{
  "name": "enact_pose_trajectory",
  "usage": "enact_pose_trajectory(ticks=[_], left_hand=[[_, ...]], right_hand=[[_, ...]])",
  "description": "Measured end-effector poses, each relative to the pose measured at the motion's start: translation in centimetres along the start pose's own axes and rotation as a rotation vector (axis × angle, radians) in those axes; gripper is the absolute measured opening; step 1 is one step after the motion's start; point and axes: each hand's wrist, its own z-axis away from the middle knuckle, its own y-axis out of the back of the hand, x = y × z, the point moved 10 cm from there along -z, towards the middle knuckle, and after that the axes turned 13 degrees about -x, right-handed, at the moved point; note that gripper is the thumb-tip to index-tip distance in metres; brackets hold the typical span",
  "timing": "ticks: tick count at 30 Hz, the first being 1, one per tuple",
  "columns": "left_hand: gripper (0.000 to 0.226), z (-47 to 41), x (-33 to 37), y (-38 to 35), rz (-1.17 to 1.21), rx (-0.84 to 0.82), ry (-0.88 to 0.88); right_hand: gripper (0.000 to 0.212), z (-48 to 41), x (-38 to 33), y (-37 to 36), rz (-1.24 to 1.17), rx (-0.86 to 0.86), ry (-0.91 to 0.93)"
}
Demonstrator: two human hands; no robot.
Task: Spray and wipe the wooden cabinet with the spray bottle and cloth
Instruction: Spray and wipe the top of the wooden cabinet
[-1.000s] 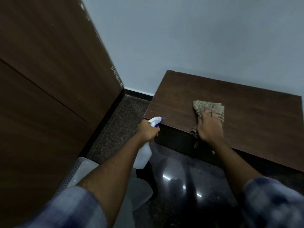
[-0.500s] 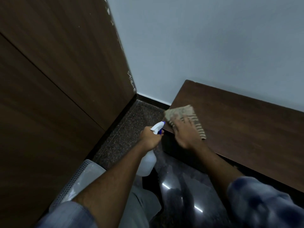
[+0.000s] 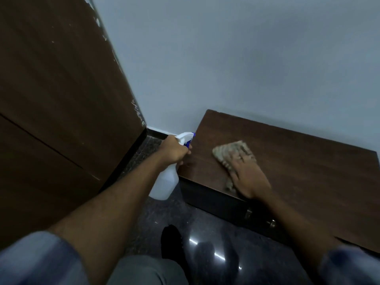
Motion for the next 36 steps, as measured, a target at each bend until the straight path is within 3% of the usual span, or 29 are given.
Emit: enact_pose_trajectory(ticks=[2, 4, 6, 9, 12, 15, 20, 23, 25, 30, 36], left_hand=[[0.037, -0.5, 0.0, -0.4, 0.003, 0.001, -0.009], [0.041, -0.7, 0.0, -1.1, -0.006, -0.008, -0.018], [0.046, -0.9, 0.0, -1.6, 0.011, 0.003, -0.022], [0.039, -1.0, 0.0, -1.4, 0.077, 0.065, 0.005], [0.052, -1.3, 1.5, -3.2, 0.045, 0.043, 0.000], [0.028, -1.2, 3.8, -6.6, 0.001, -0.053, -0.038], [0.030, -1.2, 8.0, -12.4, -0.016, -0.156, -0.080], [0.030, -1.7, 9.6, -15.2, -0.020, -0.190, -0.086], [0.026, -2.2, 10.1, -16.4, -0.031, -0.204, -0.085], [0.023, -2.9, 8.9, -14.2, -0.047, -0.166, -0.042], [0.027, -3.2, 6.2, -6.4, 0.014, -0.056, 0.016]], right_hand=[[0.063, -3.5, 3.3, 2.6, -0.110, 0.035, -0.264], [0.077, -7.2, 2.6, 3.9, -0.190, -0.002, -0.377], [0.083, -10.0, -1.8, 4.4, -0.132, -0.039, -0.258], [0.058, -9.0, -9.2, 2.6, 0.003, -0.084, 0.057], [0.061, -5.5, -7.5, 2.1, 0.006, -0.042, 0.167], [0.070, -3.3, 3.8, 4.9, -0.093, 0.063, -0.079], [0.062, 8.3, 23.6, 5.9, -0.253, 0.228, -0.601], [0.060, 16.0, 29.7, 3.2, -0.310, 0.329, -0.892], [0.059, 17.4, 31.1, 2.2, -0.324, 0.343, -0.943], [0.058, 11.6, 30.0, 3.6, -0.327, 0.308, -0.879], [0.067, -5.2, 8.7, 4.6, -0.120, 0.166, -0.233]])
